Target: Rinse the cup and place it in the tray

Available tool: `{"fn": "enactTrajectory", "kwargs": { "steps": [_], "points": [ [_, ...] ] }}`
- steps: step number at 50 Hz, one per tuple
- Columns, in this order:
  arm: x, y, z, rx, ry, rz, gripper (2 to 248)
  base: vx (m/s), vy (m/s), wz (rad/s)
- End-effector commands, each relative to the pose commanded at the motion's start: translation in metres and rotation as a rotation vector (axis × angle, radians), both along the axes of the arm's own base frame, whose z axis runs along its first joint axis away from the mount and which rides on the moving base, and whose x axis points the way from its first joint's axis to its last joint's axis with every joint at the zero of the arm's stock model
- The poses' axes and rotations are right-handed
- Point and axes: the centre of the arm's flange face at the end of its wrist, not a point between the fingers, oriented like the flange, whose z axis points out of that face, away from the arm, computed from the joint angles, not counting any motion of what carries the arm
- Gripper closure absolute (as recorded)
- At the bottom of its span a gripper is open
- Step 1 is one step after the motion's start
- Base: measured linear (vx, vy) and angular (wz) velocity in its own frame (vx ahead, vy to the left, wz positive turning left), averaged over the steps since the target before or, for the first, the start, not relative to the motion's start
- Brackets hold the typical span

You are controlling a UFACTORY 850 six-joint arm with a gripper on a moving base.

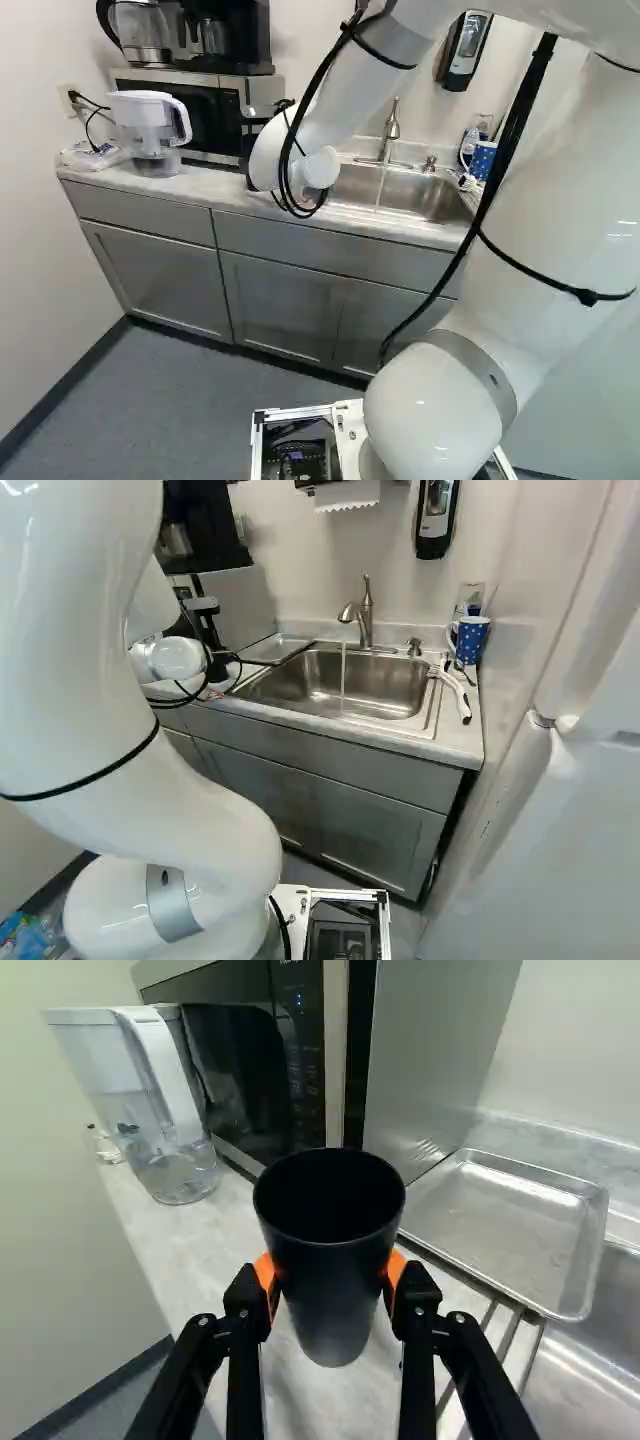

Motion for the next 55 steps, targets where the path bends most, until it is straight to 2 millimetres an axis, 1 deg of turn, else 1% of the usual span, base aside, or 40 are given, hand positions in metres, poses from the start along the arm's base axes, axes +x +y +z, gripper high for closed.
{"fn": "enactTrajectory", "kwargs": {
  "steps": [8, 15, 32, 55],
  "points": [
    [0.000, 0.000, 0.000, 0.000, 0.000, 0.000, 128, 0.000, 0.000, 0.000],
    [0.002, -0.003, 0.005, 0.004, -0.010, -0.007, 128, 0.000, 0.000, 0.000],
    [0.017, -0.023, 0.023, 0.019, -0.044, -0.058, 128, 0.000, 0.000, 0.000],
    [0.032, -0.047, 0.047, 0.037, -0.091, -0.116, 128, 0.000, 0.000, 0.000]
  ]
}}
